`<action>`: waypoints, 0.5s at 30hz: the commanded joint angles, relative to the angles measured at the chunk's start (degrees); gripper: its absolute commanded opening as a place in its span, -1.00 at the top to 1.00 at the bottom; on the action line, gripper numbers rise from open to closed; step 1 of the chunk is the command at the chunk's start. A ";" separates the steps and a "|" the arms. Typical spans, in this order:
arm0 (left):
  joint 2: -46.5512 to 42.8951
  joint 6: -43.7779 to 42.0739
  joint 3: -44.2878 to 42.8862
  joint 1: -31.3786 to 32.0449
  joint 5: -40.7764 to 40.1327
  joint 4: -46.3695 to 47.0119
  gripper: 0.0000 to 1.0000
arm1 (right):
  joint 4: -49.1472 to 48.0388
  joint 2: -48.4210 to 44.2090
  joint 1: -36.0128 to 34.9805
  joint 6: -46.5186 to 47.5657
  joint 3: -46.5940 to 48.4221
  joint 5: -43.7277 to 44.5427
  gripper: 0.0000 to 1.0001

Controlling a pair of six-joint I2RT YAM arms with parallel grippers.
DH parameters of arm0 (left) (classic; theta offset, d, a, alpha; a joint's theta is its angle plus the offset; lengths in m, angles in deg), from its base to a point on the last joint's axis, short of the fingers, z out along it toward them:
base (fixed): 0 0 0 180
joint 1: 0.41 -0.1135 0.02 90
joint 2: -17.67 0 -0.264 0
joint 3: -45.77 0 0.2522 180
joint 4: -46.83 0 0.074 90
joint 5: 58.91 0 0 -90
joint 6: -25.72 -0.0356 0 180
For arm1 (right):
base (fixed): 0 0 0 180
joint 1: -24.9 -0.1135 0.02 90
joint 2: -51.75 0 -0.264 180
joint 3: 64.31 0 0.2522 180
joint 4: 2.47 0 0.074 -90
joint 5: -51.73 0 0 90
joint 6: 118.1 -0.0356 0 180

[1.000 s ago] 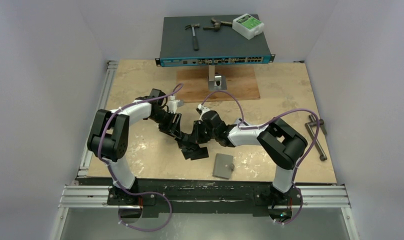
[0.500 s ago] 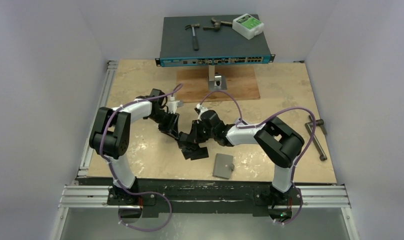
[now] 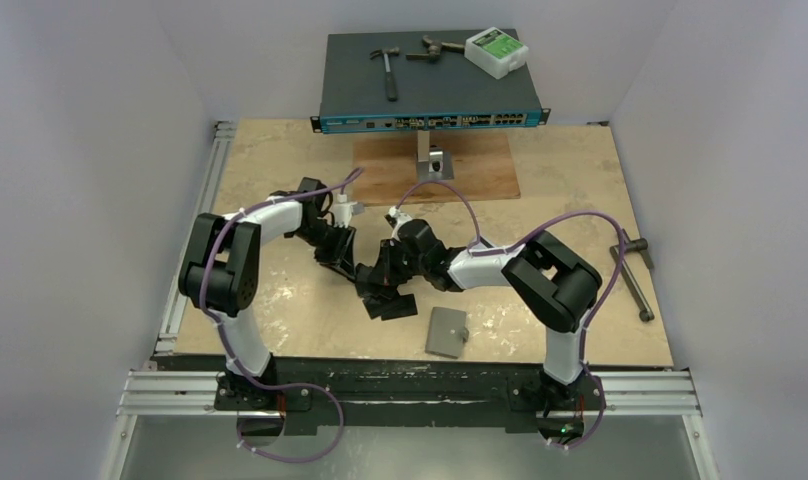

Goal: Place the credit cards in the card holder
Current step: Pick up the credit card from the center of the board.

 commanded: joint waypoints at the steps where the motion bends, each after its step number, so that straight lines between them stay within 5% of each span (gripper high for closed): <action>1: 0.70 -0.66 -2.42 -0.89 1.89 -0.94 0.62 | 0.76 1.25 -0.32 0.06 0.87 -0.21 0.93; 9: 0.03 -1.06 -2.31 -3.79 4.34 -1.89 0.94 | 0.90 0.70 -0.33 0.63 1.74 -1.00 0.88; 15: -1.85 -0.95 -2.28 -6.11 6.72 -2.01 1.00 | 1.82 -2.90 -0.05 0.95 1.18 -1.12 0.49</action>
